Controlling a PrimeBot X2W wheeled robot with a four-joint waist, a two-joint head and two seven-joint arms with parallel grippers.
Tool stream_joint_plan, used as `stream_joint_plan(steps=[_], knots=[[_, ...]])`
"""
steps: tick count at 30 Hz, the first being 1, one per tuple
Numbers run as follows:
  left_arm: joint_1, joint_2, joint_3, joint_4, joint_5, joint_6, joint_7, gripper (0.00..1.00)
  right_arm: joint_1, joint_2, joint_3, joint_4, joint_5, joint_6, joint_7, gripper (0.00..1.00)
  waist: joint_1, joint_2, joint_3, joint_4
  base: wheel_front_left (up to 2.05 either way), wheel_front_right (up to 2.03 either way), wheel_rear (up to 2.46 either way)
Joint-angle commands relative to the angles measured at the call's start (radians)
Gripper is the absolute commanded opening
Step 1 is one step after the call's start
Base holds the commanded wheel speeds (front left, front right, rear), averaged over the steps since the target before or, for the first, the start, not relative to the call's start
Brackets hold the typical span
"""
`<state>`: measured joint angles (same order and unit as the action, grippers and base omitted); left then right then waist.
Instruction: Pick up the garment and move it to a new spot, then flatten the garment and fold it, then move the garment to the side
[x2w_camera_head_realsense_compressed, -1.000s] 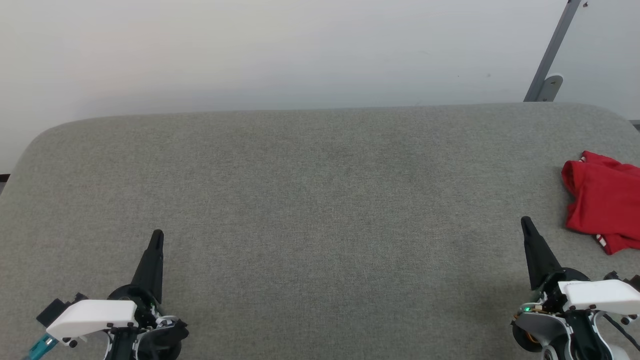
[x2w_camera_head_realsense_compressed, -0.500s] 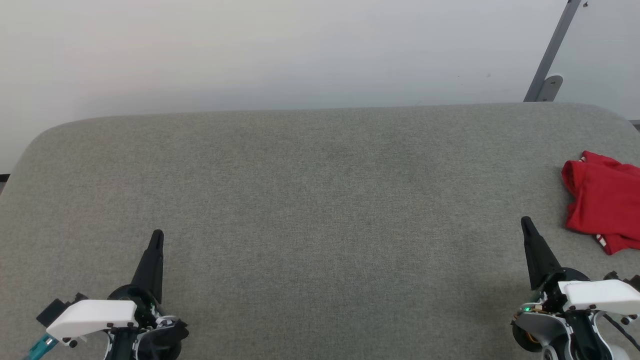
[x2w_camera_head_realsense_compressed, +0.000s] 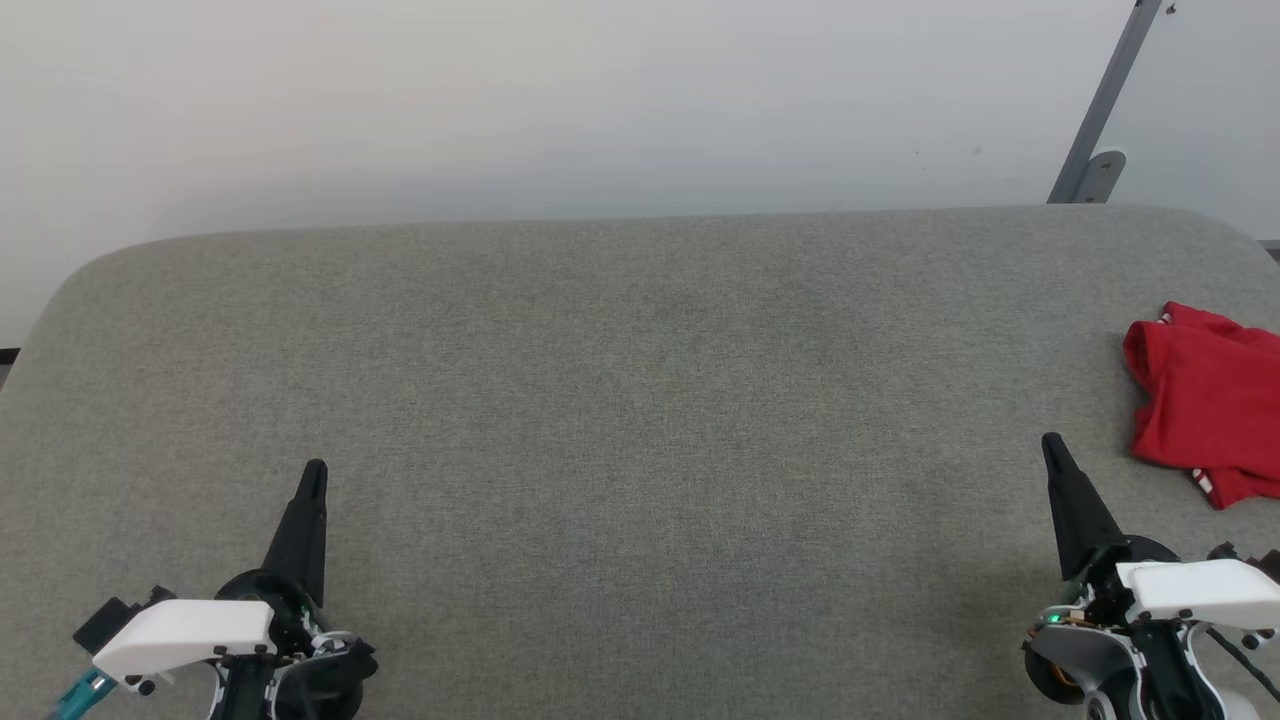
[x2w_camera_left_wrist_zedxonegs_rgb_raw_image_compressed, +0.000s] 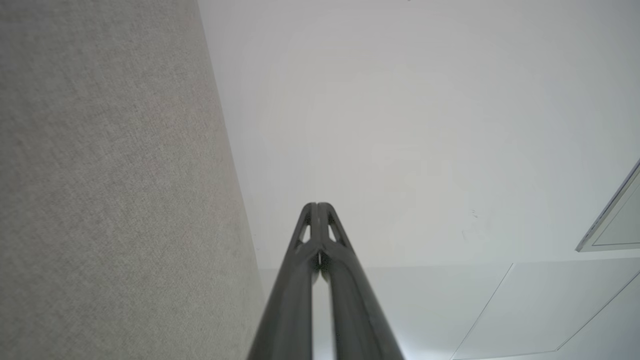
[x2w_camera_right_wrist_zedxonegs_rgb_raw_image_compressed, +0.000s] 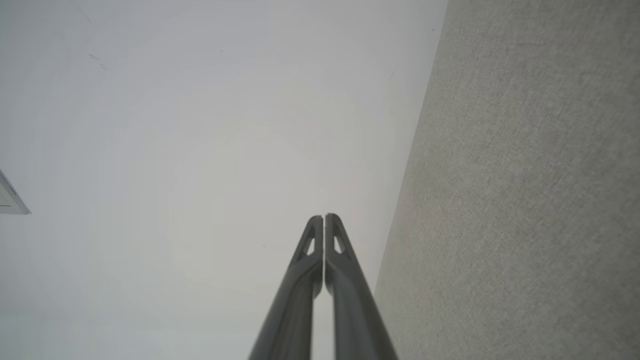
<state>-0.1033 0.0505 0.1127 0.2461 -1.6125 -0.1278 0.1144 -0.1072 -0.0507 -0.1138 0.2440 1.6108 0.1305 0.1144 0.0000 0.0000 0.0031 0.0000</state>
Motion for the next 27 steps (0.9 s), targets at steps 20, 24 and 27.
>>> stream_joint_plan(steps=[20,24,27], knots=[[-0.013,0.000,0.003,0.000,0.000,-0.005,0.003,0.00,-0.004,0.001,-0.001,0.002,0.004,0.000,0.001,0.00,0.0000,0.0000,0.000,0.000,0.00,0.00,0.00],[-0.013,0.000,0.004,0.000,0.000,-0.005,0.003,0.00,-0.004,0.001,-0.001,0.002,0.004,0.000,0.001,0.00,0.0000,0.0000,0.000,0.000,0.00,0.00,0.00],[-0.013,0.000,0.004,0.000,0.000,-0.005,0.004,0.00,-0.004,0.001,-0.001,0.002,0.004,0.000,0.001,0.00,0.0000,0.0000,0.000,0.000,0.00,0.00,0.00]])
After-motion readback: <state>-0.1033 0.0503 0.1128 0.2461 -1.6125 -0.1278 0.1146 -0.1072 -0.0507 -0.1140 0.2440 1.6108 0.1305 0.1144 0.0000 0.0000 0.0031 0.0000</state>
